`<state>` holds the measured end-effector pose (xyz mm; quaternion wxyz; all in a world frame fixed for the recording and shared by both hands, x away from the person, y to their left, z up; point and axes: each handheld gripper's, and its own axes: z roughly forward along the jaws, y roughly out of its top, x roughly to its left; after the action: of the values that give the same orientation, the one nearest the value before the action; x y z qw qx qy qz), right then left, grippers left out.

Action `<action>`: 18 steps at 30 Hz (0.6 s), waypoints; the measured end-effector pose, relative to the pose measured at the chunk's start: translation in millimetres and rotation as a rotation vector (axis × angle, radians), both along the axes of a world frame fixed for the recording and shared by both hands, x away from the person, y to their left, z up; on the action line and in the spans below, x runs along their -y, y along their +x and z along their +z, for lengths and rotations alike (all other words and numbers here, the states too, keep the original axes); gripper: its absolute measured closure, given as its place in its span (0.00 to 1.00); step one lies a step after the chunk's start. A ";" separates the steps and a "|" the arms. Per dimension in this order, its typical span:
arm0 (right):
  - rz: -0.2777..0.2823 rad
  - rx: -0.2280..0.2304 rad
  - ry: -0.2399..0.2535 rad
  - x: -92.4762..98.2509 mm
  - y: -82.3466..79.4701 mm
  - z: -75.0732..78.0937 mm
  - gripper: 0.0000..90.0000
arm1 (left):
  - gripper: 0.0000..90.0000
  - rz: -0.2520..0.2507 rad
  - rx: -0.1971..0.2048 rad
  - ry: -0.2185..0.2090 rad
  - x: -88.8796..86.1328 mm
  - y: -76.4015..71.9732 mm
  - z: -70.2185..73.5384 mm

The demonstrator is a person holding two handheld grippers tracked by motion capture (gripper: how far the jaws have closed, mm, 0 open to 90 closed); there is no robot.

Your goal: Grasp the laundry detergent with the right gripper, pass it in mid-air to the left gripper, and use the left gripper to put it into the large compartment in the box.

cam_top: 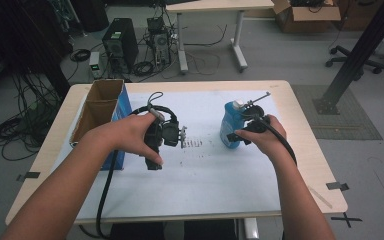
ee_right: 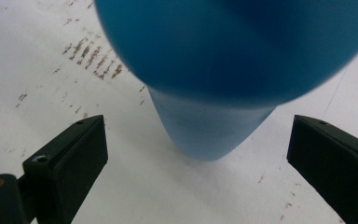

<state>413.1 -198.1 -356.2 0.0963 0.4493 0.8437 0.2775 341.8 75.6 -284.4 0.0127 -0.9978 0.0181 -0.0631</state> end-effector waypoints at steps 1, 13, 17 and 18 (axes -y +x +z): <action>-0.002 0.011 0.002 0.0 0.0 -1.8 0.05 | 0.07 0.000 0.002 -0.005 0.1 0.0 -0.5; -0.044 0.088 0.043 -3.7 -0.5 -20.2 0.04 | 0.07 0.003 -0.002 -0.003 -1.0 -1.0 -1.3; -0.054 0.114 0.051 -3.7 -0.4 -24.9 0.04 | 0.07 0.000 -0.001 -0.002 -1.2 -2.3 -3.0; -0.057 0.119 0.052 -3.7 -0.4 -25.9 0.04 | 0.07 -0.002 -0.002 0.000 -1.2 -2.4 -2.7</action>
<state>412.7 -194.4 -382.1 0.1423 0.4584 0.8157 0.3227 339.3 76.8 -287.1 0.0126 -0.9978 0.0190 -0.0619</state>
